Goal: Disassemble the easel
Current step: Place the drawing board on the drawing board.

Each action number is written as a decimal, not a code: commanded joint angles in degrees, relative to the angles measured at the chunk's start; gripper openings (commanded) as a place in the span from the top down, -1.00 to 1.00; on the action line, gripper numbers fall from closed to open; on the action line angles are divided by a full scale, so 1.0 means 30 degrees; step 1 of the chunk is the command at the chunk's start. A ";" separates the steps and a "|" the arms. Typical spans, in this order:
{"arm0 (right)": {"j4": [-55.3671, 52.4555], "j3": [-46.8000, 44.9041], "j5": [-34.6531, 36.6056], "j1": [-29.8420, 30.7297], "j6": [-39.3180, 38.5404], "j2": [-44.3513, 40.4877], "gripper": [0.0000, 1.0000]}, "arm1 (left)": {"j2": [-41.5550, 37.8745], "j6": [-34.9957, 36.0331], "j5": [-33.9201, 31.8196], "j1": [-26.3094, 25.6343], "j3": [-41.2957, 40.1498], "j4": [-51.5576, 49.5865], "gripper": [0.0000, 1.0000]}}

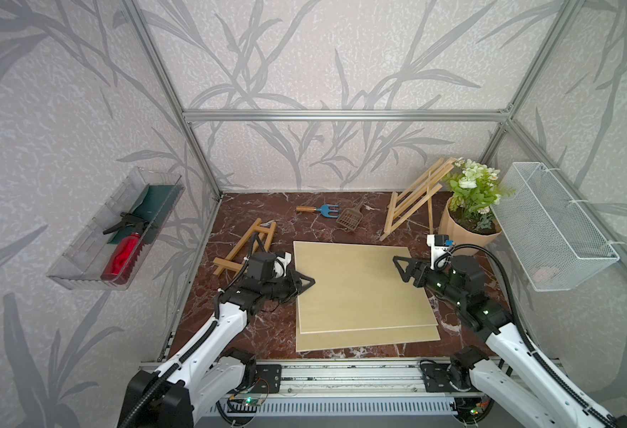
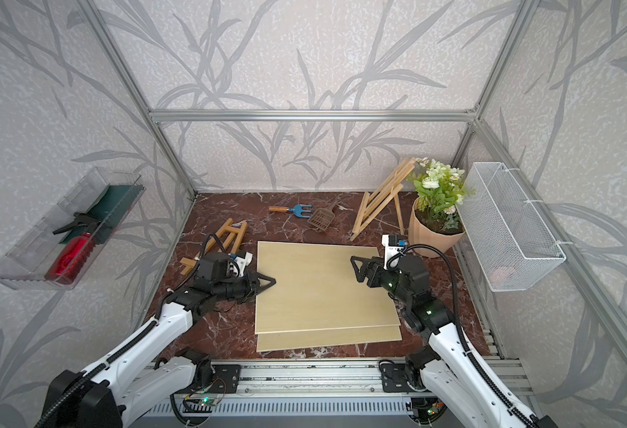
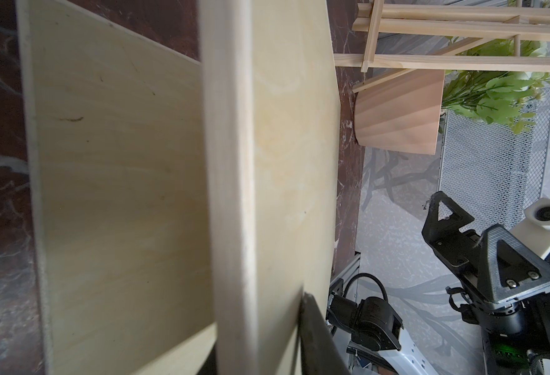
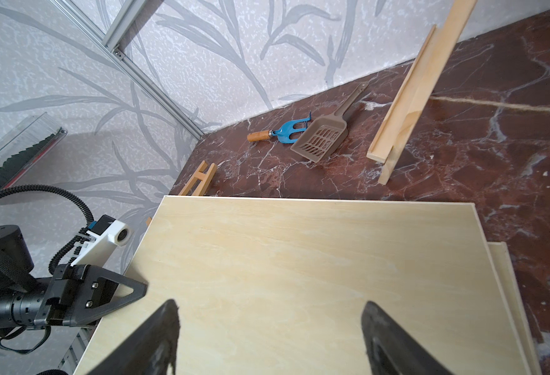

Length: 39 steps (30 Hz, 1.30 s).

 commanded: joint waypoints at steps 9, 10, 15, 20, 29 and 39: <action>0.0263 -0.0191 -0.0300 0.0005 -0.0028 -0.0500 -0.74 | 0.2045 0.0866 -0.3781 -0.0553 0.0311 -0.2823 1.00; 0.0237 -0.0191 -0.0274 0.0005 -0.0027 -0.0565 -0.74 | 0.2213 0.0946 -0.3814 -0.0553 0.0414 -0.3025 0.98; 0.0233 -0.0213 -0.0329 -0.0010 -0.0026 -0.0673 -0.74 | 0.2514 0.1294 -0.4852 -0.0553 0.0887 -0.3934 0.71; 0.0222 -0.0209 -0.0329 0.0005 -0.0028 -0.0739 -0.74 | 0.2483 0.1478 -0.5864 -0.0524 0.1242 -0.4646 0.30; 0.0223 -0.0242 -0.0300 0.0005 -0.0035 -0.0759 -0.74 | 0.2787 0.1243 -0.6357 -0.0465 0.1734 -0.4596 -0.12; 0.0230 -0.0293 -0.0154 0.0005 -0.0087 -0.0698 -0.74 | 0.3962 0.0648 -0.5424 -0.0465 0.2246 -0.3089 -0.33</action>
